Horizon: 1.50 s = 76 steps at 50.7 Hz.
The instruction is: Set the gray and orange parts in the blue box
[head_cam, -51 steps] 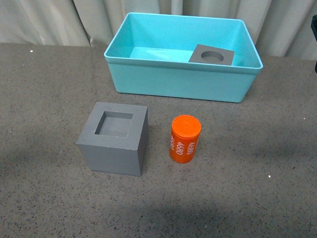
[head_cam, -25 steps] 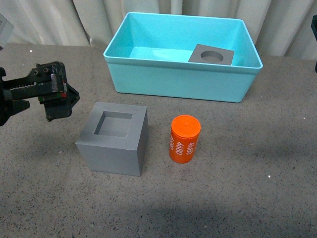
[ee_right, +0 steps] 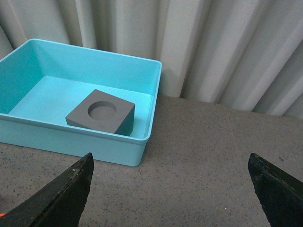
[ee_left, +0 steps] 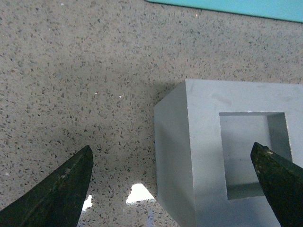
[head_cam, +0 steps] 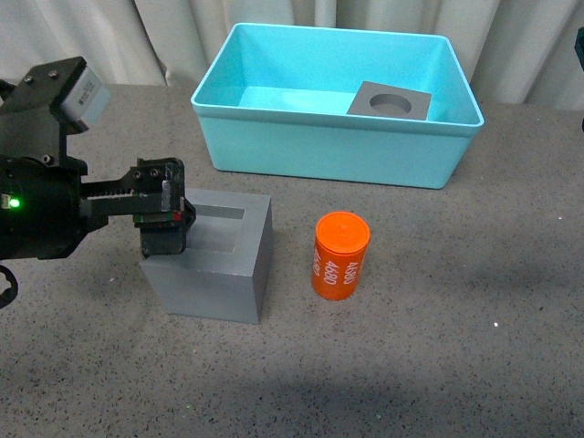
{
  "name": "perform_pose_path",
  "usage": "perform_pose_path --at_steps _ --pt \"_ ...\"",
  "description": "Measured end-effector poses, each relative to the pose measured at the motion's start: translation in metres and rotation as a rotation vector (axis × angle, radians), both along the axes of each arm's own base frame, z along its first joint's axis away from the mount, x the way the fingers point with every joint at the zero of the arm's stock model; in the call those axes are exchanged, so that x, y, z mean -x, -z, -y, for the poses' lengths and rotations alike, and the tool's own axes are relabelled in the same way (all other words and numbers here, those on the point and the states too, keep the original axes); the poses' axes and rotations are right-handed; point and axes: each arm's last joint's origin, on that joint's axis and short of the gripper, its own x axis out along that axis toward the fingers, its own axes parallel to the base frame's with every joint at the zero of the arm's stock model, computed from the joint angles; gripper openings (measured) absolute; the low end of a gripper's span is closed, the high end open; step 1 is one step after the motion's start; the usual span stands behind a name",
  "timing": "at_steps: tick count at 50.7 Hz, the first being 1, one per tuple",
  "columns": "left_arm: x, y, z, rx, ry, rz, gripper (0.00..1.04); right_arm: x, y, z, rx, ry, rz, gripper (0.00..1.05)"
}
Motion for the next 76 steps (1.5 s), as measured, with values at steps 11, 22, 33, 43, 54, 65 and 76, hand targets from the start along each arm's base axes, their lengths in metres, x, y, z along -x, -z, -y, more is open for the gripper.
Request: perform_pose_path --at_steps 11,22,33,43,54,65,76 --pt "-0.005 0.008 0.002 -0.015 -0.016 -0.034 0.98 0.000 0.000 0.000 0.000 0.000 0.000 0.95" --pt "-0.008 0.008 0.006 -0.024 0.000 -0.056 0.63 0.000 0.000 0.000 0.000 0.000 0.000 0.95" --pt "-0.009 0.001 0.009 -0.031 -0.001 -0.035 0.23 0.000 0.000 0.000 0.000 0.000 0.000 0.95" --pt "-0.009 -0.020 0.009 -0.003 -0.030 0.028 0.18 0.000 0.000 0.000 0.000 0.000 0.000 0.95" --pt "-0.024 -0.068 0.020 0.044 -0.036 0.199 0.18 0.000 0.000 0.000 0.000 0.000 0.000 0.95" --pt "-0.051 -0.107 0.031 0.098 -0.022 0.356 0.18 0.000 0.000 0.000 0.000 0.000 0.000 0.95" --pt "-0.098 -0.118 0.042 0.129 -0.020 0.405 0.18 0.000 0.000 0.000 0.000 0.000 0.000 0.95"
